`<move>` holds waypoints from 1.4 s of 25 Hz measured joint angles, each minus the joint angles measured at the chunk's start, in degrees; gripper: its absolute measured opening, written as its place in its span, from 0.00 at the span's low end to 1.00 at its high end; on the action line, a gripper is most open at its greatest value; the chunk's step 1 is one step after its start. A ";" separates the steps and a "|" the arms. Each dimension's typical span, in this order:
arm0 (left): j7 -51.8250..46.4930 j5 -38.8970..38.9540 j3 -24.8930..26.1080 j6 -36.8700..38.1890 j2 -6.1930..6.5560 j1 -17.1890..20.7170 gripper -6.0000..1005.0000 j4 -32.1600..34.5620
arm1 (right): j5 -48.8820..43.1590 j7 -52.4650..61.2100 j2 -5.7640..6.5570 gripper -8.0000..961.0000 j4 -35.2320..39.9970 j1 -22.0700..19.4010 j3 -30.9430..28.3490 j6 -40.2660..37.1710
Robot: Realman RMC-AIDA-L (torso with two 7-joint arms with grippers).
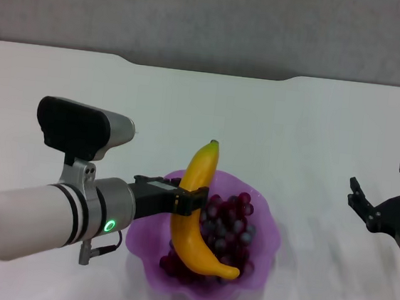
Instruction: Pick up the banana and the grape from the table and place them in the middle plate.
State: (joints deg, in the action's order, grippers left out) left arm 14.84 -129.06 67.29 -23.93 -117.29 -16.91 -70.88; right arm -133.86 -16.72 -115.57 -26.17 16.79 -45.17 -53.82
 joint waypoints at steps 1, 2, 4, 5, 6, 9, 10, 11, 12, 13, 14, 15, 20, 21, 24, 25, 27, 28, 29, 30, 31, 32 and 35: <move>-0.08 0.10 -0.09 0.29 -0.03 -0.20 0.53 0.48 | 0.01 0.00 0.00 0.92 0.00 0.00 0.00 -0.01; -0.21 0.21 -0.16 0.58 -0.09 -0.49 0.53 1.10 | 0.00 0.00 0.00 0.92 -0.02 0.00 0.00 -0.02; -0.37 0.50 -0.14 1.28 -0.15 -0.93 0.53 2.14 | 0.00 0.00 0.00 0.92 -0.06 0.00 0.00 -0.03; -0.36 0.80 -0.14 1.79 -0.15 -1.11 0.53 2.65 | 0.00 0.00 0.00 0.92 -0.08 0.00 0.00 -0.04; -0.32 1.05 -0.14 2.28 -0.15 -1.26 0.53 3.02 | -0.03 0.02 0.00 0.92 -0.09 0.00 0.00 -0.05; -0.24 1.72 -0.17 3.64 -0.12 -1.58 0.53 4.02 | -0.11 0.08 0.00 0.92 -0.06 0.00 0.00 -0.05; -0.23 1.74 -0.12 3.95 -0.11 -1.58 0.53 4.29 | -0.13 0.11 0.00 0.92 -0.05 0.00 0.00 -0.05; -0.18 1.75 -0.09 4.13 -0.08 -1.54 0.53 4.40 | -0.13 0.13 0.00 0.92 -0.05 0.00 0.00 -0.05; -0.12 1.76 -0.12 4.24 -0.06 -1.48 0.53 4.45 | -0.14 0.17 0.00 0.92 -0.05 -0.01 0.00 -0.05; 0.06 1.75 -0.32 4.53 -0.04 -1.35 0.53 4.57 | -0.06 0.24 0.00 0.92 -0.01 -0.03 0.00 -0.05; 0.06 1.75 -0.32 4.53 -0.04 -1.35 0.53 4.57 | -0.06 0.24 0.00 0.92 -0.01 -0.03 0.00 -0.05; 0.19 1.75 -0.53 4.76 -0.05 -1.31 0.53 4.63 | -0.02 0.26 0.00 0.92 0.04 -0.04 0.00 -0.05; 0.82 1.81 -1.19 5.27 -0.08 -1.20 0.68 4.73 | 0.01 0.31 0.00 0.92 0.16 -0.23 0.00 -0.05; 0.85 1.77 -1.30 5.34 -0.07 -1.14 0.72 4.62 | 0.01 0.31 0.00 0.92 0.18 -0.28 0.00 -0.05; 1.42 1.07 -1.17 5.99 0.09 0.05 0.81 3.19 | 0.01 0.33 0.00 0.92 0.24 -0.35 0.00 -0.06; 2.04 0.71 -0.82 6.53 0.21 0.97 0.84 2.21 | 0.00 0.33 0.00 0.92 0.25 -0.36 0.00 -0.06; 4.16 0.41 0.32 9.09 0.26 4.30 0.89 -0.15 | 0.01 0.34 0.00 0.92 0.25 -0.36 -0.01 -0.05; 5.37 0.51 1.11 11.03 0.26 6.35 0.89 -1.33 | 0.02 0.34 0.00 0.92 0.22 -0.37 -0.01 -0.06; 6.11 0.82 1.73 13.18 0.25 8.40 0.89 -2.54 | 0.01 0.34 0.00 0.92 0.13 -0.38 0.00 -0.06; 6.75 1.21 2.34 15.74 0.28 10.55 0.89 -3.79 | 0.00 0.35 0.00 0.92 0.08 -0.41 -0.01 -0.07; 7.08 1.52 2.93 18.32 0.44 12.70 0.89 -4.94 | 0.00 0.36 0.00 0.92 0.04 -0.42 0.00 -0.08; 7.20 1.53 3.18 19.81 0.53 13.97 0.89 -5.54 | -0.01 0.36 0.00 0.92 0.06 -0.43 0.01 -0.10; 8.95 0.75 3.69 27.68 0.67 18.29 0.89 -6.22 | 0.00 0.39 -0.04 0.92 0.08 -0.47 0.11 -0.12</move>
State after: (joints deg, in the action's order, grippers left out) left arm 23.79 -128.31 70.97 3.75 -116.63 1.38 -77.10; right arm -133.86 -16.33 -115.61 -26.09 16.32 -45.06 -53.95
